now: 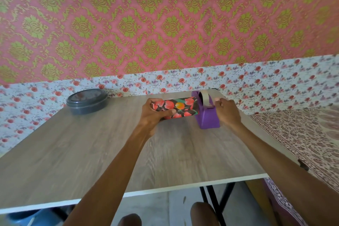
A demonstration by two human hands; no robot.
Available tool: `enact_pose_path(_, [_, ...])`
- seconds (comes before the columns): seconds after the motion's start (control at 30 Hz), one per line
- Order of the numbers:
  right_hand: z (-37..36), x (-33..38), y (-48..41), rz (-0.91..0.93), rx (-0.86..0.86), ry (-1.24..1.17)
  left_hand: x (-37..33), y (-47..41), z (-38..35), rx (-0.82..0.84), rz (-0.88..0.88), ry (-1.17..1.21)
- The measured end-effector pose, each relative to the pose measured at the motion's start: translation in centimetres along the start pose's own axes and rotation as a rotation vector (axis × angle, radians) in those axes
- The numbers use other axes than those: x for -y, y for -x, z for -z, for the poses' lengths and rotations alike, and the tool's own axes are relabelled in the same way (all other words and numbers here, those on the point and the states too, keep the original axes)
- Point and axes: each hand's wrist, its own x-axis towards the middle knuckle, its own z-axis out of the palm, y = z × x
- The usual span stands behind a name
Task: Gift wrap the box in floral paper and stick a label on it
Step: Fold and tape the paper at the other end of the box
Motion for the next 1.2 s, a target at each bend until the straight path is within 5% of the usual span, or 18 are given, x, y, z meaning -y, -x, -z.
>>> enact_pose_path(0.13, [1.1, 1.5, -1.6, -0.395, 0.358, -0.404, 0.2, -0.1, -0.3, 0.004, -0.008, -0.015])
enact_pose_path(0.37, [3.9, 3.6, -2.4, -0.742, 0.503, -0.666, 1.4, -0.3, -0.2, -0.008, -0.022, -0.039])
enact_pose_path(1.2, [0.0, 1.3, -0.3, -0.594, 0.292, -1.067, 1.6, -0.8, -0.2, 0.010, -0.006, -0.064])
